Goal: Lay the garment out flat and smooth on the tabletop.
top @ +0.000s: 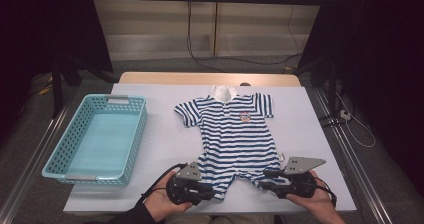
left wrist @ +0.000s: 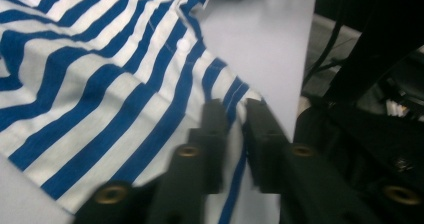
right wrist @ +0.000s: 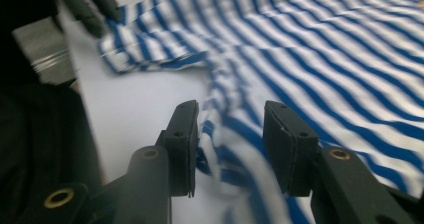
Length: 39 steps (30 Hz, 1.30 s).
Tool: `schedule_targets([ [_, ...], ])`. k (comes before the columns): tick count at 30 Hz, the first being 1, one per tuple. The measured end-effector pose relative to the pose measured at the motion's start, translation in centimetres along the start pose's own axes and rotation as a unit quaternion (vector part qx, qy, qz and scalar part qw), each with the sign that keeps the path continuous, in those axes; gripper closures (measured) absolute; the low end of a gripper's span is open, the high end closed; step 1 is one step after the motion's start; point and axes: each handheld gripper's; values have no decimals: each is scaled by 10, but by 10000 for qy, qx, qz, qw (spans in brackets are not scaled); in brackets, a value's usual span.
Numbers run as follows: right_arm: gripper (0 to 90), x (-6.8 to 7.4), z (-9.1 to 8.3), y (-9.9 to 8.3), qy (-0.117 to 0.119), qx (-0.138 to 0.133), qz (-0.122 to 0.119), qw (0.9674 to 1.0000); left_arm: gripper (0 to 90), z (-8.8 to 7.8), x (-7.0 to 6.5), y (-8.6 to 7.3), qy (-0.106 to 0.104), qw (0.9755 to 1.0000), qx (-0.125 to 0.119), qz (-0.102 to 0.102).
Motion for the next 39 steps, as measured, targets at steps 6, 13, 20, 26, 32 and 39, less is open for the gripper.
schedule_targets([
  [6,593,-23,-18,-4,-702,-285,457,9961,666,-18,23,-4,663,9967,-291,-377],
  [13,576,-41,-18,-17,-1099,169,776,9908,707,-18,44,-13,1346,9889,-93,-621],
  [20,744,-44,-9,-18,-1284,454,764,9877,650,-7,50,-16,1453,9869,184,-678],
  [26,900,-51,-19,-13,-1600,211,682,9845,681,3,44,-14,1490,9867,274,-589],
  [32,854,-39,-26,-14,-1159,-1,429,9923,806,2,43,-13,1486,9866,355,-571],
  [39,715,3,-11,-9,-254,107,-137,9995,891,-4,41,-10,1554,9858,279,-580],
])
Point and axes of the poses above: each handheld gripper's, and its own axes: z roughly forward along the jaws, y roughly out of its top, x roughly to its left, and after that the axes turned 13 degrees about z, right-handed
